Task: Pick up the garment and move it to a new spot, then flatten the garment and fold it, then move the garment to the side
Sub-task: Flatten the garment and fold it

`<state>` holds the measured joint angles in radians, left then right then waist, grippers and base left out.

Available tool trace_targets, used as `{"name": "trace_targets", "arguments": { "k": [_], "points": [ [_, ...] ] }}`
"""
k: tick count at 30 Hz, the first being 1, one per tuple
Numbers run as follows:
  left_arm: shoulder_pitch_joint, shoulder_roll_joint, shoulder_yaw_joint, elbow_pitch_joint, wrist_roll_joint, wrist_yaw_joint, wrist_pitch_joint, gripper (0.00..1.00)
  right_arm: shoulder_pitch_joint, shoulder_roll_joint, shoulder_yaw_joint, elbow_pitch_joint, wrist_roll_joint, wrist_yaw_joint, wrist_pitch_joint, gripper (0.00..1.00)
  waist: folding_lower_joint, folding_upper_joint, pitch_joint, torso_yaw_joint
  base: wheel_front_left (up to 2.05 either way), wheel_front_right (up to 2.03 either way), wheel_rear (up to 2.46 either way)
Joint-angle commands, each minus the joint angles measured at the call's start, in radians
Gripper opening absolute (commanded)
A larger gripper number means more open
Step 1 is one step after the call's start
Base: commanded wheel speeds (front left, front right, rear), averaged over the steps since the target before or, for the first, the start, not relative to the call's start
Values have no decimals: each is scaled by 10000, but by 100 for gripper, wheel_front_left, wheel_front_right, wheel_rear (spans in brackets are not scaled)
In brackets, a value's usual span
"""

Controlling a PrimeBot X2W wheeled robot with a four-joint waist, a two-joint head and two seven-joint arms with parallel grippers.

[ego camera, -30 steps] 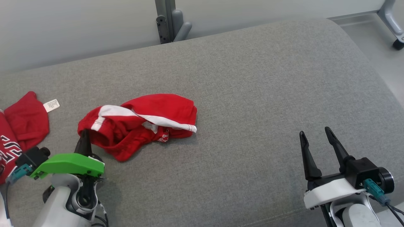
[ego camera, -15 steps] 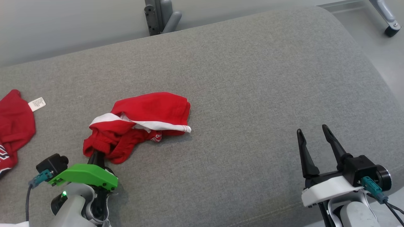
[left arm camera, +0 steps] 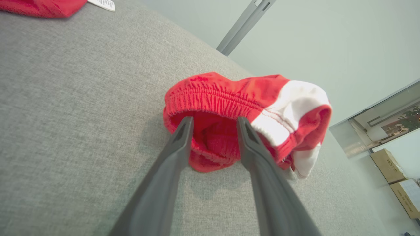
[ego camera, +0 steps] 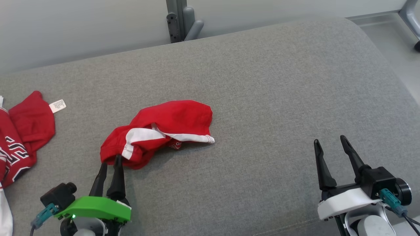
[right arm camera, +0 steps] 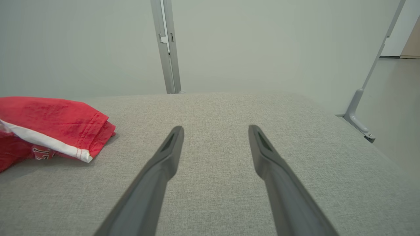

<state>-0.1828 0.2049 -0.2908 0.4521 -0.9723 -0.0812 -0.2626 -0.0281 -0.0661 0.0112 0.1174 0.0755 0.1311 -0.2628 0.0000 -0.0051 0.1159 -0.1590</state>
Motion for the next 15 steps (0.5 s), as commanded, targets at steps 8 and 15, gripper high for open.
{"name": "trace_targets", "arguments": {
  "k": [8, 15],
  "points": [
    [1926, -173, 829, -2213, 641, 645, -18, 100, 262, -120, -51, -103, -56, -7, -32, 100, 0, 51, -382, 396, 0, 0, 0],
    [3048, -802, 1812, -3881, 1811, 667, -19, 100, 460, -259, -213, -224, -67, -7, -32, 100, 0, 51, -658, 578, 0, 0, 0]
  ]
}}
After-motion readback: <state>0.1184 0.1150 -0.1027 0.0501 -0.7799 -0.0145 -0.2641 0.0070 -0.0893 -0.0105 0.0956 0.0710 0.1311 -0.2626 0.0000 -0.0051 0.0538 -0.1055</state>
